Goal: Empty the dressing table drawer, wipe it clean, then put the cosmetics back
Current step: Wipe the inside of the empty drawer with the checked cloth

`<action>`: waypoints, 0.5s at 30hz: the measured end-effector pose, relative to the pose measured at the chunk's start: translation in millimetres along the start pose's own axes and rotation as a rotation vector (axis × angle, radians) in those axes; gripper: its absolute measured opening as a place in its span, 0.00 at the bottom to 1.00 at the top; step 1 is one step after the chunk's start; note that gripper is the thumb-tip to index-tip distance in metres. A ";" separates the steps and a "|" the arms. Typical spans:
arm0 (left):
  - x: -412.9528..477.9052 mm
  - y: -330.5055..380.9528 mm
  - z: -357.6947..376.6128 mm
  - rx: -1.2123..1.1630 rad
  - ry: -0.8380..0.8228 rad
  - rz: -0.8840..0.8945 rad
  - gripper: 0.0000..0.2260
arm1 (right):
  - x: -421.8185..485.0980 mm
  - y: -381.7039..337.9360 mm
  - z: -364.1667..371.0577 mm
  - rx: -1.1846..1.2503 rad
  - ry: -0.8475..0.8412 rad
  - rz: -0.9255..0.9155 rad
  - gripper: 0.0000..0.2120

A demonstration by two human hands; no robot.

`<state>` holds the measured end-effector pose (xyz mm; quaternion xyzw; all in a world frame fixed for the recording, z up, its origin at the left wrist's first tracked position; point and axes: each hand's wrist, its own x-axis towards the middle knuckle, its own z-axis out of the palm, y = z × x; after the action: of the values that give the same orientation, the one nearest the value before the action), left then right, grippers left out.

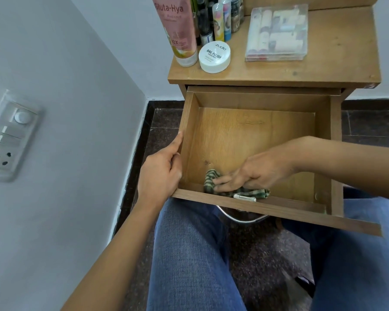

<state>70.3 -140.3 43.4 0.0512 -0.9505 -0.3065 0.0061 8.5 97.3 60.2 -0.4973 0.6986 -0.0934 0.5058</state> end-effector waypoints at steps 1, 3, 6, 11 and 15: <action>-1.0 1.5 -0.1 0.001 0.005 -0.001 0.24 | -2.6 0.9 3.1 0.005 0.004 0.007 0.31; -1.4 3.2 0.2 0.007 0.014 -0.007 0.24 | -2.3 -0.8 4.0 -0.024 0.014 0.036 0.32; -0.8 5.6 0.2 0.028 0.022 -0.008 0.24 | 10.4 -15.2 -5.0 -0.111 0.038 0.066 0.33; -1.1 6.0 -0.7 0.015 0.010 -0.031 0.24 | 49.3 -40.3 -24.0 -0.254 0.135 0.132 0.32; 1.0 2.4 -0.8 -0.020 0.009 -0.032 0.24 | 53.0 -45.6 -23.4 -0.283 0.164 0.181 0.32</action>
<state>69.2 -138.9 45.5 0.0675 -0.9465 -0.3156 0.0062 17.5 24.6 67.6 -0.4893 0.7858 0.0117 0.3782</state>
